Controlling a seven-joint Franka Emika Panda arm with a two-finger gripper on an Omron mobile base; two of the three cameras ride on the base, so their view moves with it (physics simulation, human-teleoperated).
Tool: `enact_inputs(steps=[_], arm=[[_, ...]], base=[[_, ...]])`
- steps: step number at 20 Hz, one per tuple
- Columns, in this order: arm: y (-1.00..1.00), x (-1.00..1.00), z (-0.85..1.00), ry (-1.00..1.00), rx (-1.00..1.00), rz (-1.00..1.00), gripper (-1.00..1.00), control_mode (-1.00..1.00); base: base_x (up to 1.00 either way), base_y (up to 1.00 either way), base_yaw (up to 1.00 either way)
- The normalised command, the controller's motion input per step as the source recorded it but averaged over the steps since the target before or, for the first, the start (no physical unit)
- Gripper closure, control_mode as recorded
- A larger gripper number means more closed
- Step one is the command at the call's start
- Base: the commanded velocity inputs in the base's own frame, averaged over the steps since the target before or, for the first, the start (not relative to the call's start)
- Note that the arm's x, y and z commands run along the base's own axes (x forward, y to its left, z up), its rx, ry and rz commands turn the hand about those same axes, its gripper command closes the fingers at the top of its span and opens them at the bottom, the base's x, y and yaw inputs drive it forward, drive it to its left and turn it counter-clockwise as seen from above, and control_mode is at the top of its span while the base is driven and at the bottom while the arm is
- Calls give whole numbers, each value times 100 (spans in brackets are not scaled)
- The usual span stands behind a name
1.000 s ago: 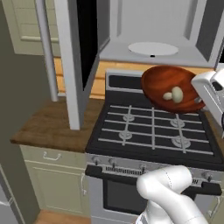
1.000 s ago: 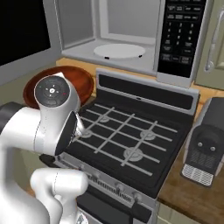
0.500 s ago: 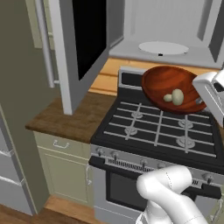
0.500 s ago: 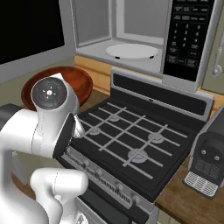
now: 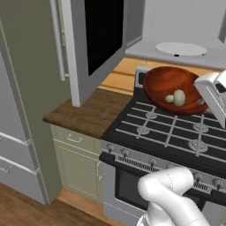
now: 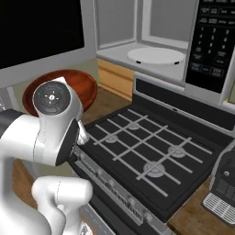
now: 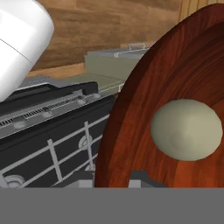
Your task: Pick the mushroom from the sink and place it in the bowl. Then pick the bowl and place it in the microwave. Then close the microwave door and press the start button.
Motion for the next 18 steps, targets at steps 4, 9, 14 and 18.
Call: enact_inputs(steps=[4, 9, 14, 18], arm=[[0, 6, 3, 0, 0, 4, 100, -100], [0, 0, 39, 0, -2, -22, 100, -100], [0, 11, 30, 0, -9, -63, 100, -100], [-29, 3, 28, -2, -1, -53, 100, -100]], base=[[6, 0, 13], [0, 0, 0], [0, 0, 0], [0, 0, 0]])
